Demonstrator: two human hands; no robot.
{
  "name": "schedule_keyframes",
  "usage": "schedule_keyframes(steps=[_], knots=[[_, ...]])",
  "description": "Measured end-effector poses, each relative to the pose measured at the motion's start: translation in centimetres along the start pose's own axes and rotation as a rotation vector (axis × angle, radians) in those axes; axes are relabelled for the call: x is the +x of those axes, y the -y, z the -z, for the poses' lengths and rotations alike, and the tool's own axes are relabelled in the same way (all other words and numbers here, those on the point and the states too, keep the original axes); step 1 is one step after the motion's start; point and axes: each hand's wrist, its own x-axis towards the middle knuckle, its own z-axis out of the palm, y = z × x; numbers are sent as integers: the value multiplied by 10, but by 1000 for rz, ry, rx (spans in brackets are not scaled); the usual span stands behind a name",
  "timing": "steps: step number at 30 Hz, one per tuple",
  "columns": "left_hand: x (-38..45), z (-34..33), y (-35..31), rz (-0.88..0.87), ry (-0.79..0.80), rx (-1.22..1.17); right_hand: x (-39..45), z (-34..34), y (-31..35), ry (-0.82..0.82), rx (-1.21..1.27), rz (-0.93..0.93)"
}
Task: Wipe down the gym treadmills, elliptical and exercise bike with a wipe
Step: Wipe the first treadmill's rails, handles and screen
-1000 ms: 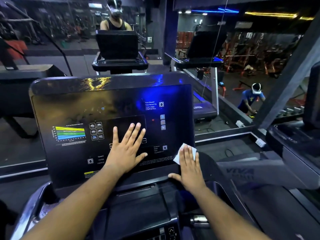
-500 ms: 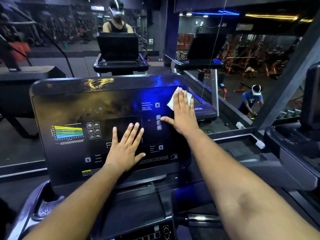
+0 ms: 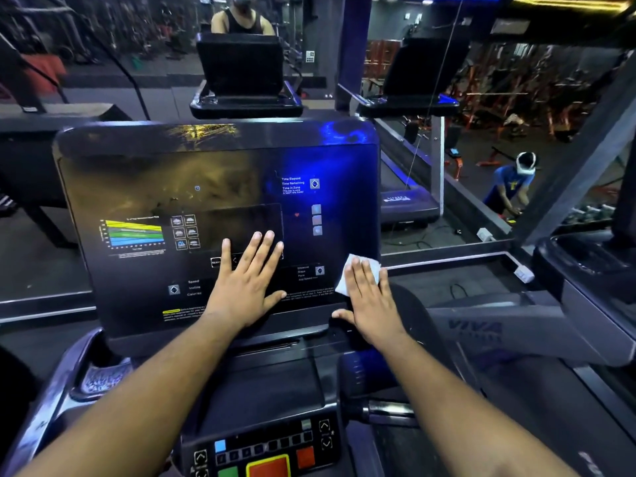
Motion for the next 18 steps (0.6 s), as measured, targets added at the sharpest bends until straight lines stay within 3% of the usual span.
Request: schedule_keyframes(steps=[5, 9, 18], knots=[[-4, -1, -5, 11, -6, -14, -13, -8, 6, -127, 116, 39], [-5, 1, -5, 17, 14, -16, 11, 8, 17, -171, 282, -44], [-2, 6, 13, 54, -28, -35, 127, 92, 2, -242, 213, 9]])
